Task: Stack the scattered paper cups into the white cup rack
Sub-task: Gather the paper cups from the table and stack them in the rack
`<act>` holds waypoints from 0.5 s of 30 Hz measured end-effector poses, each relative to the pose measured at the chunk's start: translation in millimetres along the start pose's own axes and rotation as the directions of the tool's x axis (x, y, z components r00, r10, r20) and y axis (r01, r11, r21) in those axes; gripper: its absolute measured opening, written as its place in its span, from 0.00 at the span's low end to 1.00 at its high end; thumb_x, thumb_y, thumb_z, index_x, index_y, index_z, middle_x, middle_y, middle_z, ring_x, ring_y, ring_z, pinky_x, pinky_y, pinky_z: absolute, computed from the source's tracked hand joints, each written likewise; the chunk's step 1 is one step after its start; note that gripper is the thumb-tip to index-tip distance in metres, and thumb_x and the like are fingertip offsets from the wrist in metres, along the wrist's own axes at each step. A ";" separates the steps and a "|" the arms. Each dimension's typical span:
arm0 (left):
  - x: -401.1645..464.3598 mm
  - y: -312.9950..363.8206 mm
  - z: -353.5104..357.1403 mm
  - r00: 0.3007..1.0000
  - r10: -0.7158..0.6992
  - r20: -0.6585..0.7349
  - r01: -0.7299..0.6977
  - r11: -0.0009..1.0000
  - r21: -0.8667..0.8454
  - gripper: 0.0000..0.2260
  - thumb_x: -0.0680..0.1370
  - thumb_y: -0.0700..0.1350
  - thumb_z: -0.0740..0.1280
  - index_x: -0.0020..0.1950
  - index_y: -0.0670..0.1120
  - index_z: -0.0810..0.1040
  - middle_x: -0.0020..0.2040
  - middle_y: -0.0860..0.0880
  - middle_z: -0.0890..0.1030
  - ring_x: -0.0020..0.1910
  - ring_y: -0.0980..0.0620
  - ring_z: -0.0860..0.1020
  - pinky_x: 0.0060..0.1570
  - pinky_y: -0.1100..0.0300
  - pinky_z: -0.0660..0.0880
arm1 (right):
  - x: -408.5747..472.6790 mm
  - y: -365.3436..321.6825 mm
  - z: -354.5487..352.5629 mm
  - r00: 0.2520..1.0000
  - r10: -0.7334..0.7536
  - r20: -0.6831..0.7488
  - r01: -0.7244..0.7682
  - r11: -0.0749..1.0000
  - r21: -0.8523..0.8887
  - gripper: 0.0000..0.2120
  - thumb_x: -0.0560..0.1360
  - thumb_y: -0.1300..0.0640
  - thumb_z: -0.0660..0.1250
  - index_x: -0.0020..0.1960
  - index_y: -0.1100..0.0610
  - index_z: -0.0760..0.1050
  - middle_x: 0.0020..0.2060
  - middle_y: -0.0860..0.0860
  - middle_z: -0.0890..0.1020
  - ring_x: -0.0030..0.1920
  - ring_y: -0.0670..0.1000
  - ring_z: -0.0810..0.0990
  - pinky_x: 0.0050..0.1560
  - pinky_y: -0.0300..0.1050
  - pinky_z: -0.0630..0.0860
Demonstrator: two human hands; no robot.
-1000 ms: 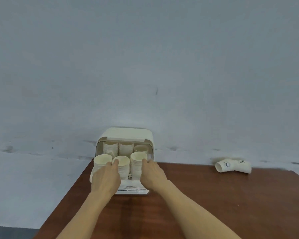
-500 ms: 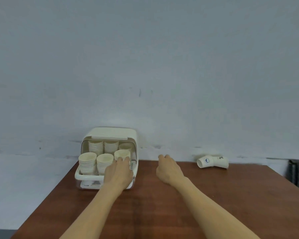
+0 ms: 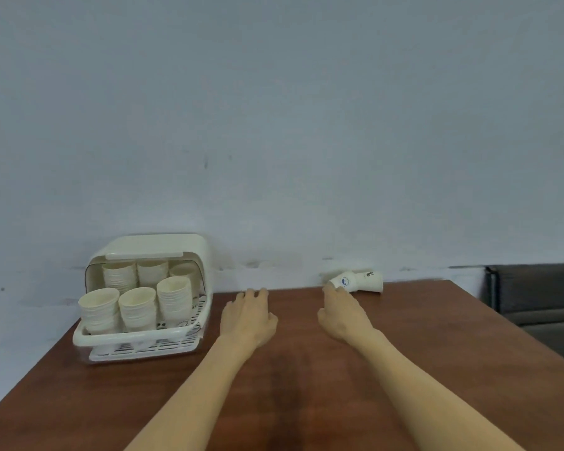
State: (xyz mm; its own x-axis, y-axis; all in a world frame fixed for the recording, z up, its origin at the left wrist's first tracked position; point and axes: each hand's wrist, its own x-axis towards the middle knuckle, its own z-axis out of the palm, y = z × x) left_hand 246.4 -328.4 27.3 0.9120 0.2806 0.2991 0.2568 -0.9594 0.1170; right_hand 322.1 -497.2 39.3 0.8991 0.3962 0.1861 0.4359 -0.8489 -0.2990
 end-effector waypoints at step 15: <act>78.9 101.8 67.2 0.987 0.121 0.102 -0.117 0.992 -0.044 0.19 0.77 0.51 0.59 0.67 0.48 0.68 0.61 0.46 0.73 0.60 0.45 0.73 0.53 0.50 0.71 | 45.4 122.9 12.7 0.979 0.198 0.048 -0.197 0.980 -0.034 0.15 0.76 0.58 0.57 0.62 0.60 0.68 0.58 0.58 0.72 0.59 0.61 0.73 0.53 0.51 0.70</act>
State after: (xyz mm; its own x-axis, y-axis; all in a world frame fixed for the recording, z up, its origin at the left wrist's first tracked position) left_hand 366.0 -405.9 -0.8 0.9643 0.1577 0.2127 0.1339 -0.9834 0.1222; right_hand 417.0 -579.1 -0.9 0.9686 0.2361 0.0784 0.2487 -0.9216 -0.2979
